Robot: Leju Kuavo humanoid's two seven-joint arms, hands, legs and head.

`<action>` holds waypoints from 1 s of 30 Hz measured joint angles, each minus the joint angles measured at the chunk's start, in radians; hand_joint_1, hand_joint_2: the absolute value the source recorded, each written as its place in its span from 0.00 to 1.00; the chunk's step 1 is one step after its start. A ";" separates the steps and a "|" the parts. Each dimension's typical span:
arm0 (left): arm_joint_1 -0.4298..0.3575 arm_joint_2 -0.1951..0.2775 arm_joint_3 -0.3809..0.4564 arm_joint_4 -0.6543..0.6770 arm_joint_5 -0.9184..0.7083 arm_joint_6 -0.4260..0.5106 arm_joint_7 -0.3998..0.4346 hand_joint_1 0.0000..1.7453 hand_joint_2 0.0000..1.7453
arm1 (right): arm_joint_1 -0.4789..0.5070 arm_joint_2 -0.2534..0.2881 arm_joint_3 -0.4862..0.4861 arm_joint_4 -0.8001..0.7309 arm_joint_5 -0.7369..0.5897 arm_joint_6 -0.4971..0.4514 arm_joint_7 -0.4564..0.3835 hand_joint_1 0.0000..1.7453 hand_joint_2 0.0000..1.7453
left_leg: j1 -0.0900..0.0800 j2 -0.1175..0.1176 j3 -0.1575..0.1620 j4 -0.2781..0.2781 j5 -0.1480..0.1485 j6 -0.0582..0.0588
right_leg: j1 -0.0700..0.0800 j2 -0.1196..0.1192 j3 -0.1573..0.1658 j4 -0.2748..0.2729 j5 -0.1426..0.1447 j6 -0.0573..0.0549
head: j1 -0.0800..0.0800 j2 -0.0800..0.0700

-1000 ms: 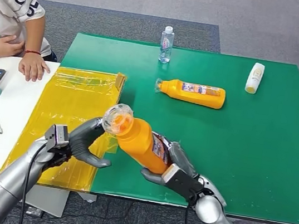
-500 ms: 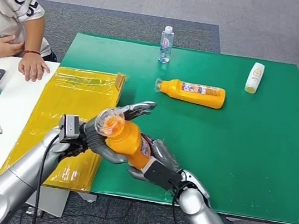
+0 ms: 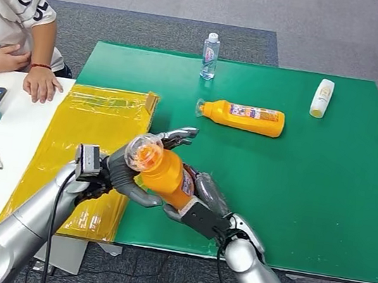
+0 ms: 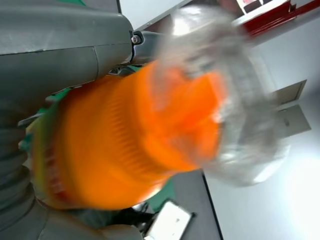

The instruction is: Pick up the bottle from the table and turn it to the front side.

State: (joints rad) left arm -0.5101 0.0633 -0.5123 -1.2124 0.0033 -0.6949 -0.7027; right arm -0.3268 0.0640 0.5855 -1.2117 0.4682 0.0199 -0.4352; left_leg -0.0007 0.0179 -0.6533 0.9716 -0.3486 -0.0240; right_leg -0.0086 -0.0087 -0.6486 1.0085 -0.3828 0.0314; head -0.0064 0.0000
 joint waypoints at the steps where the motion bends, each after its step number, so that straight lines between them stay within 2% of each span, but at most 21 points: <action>1: 0.001 0.000 0.000 0.000 0.000 0.000 0.000 0.00 1.00 | 0.000 0.000 -0.006 -0.011 0.002 -0.002 0.003 1.00 1.00 | 0.000 0.000 0.000 0.000 0.000 0.000 | 0.000 0.000 0.000 0.000 0.000 0.000 | 0.000 0.000; 9: 0.000 0.002 -0.001 0.002 -0.006 -0.019 0.000 0.00 1.00 | 0.007 0.000 -0.040 -0.048 0.035 -0.011 0.015 1.00 1.00 | 0.000 0.000 0.000 0.000 0.000 0.000 | 0.000 0.000 0.000 0.000 0.000 0.000 | 0.000 0.000; 16: -0.015 0.035 -0.012 0.040 -0.018 -0.024 0.000 0.00 1.00 | 0.015 0.000 -0.061 -0.056 0.053 -0.021 0.006 1.00 1.00 | 0.000 0.000 0.000 0.000 0.000 0.000 | 0.000 0.000 0.000 0.000 0.000 0.000 | 0.000 0.000; 30: -0.014 0.054 -0.028 0.071 -0.016 -0.018 0.000 0.00 1.00 | 0.019 0.000 -0.060 -0.067 0.077 -0.034 0.001 1.00 1.00 | 0.000 0.000 -0.001 0.000 0.000 0.000 | 0.000 0.000 -0.001 0.000 0.000 0.000 | 0.000 0.000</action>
State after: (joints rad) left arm -0.5241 0.1170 -0.5405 -1.1411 -0.0122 -0.7130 -0.7031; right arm -0.3077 0.0637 0.5258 -1.2791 0.5456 -0.0141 -0.4340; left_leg -0.0007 0.0180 -0.6539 0.9716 -0.3486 -0.0240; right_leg -0.0086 -0.0087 -0.6491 1.0085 -0.3828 0.0313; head -0.0063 0.0000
